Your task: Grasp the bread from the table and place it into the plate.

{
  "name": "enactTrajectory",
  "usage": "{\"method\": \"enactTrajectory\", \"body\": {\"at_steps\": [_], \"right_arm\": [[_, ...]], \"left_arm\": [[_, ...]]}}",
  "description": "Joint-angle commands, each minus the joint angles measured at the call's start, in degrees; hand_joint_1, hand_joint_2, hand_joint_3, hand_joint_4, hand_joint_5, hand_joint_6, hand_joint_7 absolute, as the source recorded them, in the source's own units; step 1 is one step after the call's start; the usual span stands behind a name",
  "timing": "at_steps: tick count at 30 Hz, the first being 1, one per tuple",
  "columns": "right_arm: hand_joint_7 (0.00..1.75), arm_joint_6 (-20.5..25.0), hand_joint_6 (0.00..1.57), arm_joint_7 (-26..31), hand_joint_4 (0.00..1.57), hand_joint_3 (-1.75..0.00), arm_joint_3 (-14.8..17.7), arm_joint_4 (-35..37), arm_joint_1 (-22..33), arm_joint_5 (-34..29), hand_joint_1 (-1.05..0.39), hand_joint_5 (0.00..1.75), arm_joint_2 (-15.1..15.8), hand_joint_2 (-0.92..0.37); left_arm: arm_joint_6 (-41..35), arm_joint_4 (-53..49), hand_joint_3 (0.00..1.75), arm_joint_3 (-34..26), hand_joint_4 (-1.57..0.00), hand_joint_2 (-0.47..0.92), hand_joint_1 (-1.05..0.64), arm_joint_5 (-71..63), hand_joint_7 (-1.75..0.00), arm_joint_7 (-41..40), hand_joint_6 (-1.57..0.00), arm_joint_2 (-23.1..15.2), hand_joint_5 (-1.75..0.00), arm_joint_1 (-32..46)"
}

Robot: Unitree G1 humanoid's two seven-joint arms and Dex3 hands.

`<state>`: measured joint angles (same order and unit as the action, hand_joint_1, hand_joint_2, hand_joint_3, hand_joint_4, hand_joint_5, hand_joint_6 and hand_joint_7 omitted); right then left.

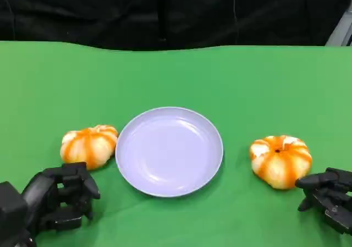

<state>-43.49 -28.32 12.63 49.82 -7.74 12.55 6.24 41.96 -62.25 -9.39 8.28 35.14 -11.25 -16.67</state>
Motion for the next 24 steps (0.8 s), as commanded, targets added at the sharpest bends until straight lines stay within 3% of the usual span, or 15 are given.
{"method": "enactTrajectory", "body": {"at_steps": [1,2,6,8,20,22,24], "right_arm": [[0.54,-0.33,1.02,-0.16,0.78,-0.37,0.27,0.24,-0.37,0.36,-0.01,1.33,1.12,-0.92],[0.54,-0.24,1.02,-0.17,0.78,-0.37,0.30,0.28,-0.41,0.41,-0.01,1.33,1.12,-0.92],[0.54,-0.22,1.02,-0.38,0.78,-0.36,0.36,0.55,-0.60,0.54,-0.01,1.34,1.18,-0.92],[0.55,-0.26,1.02,-0.19,0.78,-0.36,0.33,0.60,-0.62,0.34,-0.01,1.34,1.24,-0.92],[0.55,-0.52,1.01,0.04,0.77,-0.36,0.28,0.81,-0.67,0.07,-0.02,1.34,1.28,-0.92],[0.55,-0.83,1.01,0.19,0.77,-0.36,0.24,1.04,-0.73,-0.13,-0.02,1.34,1.31,-0.92],[0.55,-0.76,1.01,0.28,0.77,-0.36,0.20,0.96,-0.67,-0.16,-0.02,1.34,1.29,-0.92]], "left_arm": [[-0.50,0.48,0.93,-0.94,-0.83,0.71,0.10,1.41,-1.16,0.87,-0.93,-0.65,-1.52,-0.57],[-1.10,0.51,0.90,-1.20,-0.83,0.72,0.10,2.05,-1.15,1.37,-0.93,-0.47,-1.50,-0.71],[-2.24,0.72,0.48,-1.89,-0.72,0.87,-0.03,3.67,-0.71,2.88,-0.95,-0.20,-1.35,-1.00],[-2.18,0.97,0.35,-2.18,-0.71,0.91,-0.08,4.19,-0.58,3.35,-0.98,-0.10,-1.31,-0.98],[-1.56,3.01,0.30,-3.34,-0.70,0.92,-0.10,5.77,-0.51,4.62,-1.01,0.44,-1.28,-0.34],[-0.87,5.66,0.23,-4.29,-0.71,0.92,-0.20,7.86,-0.21,5.87,-0.93,1.00,-0.85,0.54],[-0.53,7.46,0.22,-4.91,-0.73,0.92,-0.23,9.36,-0.13,6.73,-0.92,1.42,-0.74,1.14]]}}
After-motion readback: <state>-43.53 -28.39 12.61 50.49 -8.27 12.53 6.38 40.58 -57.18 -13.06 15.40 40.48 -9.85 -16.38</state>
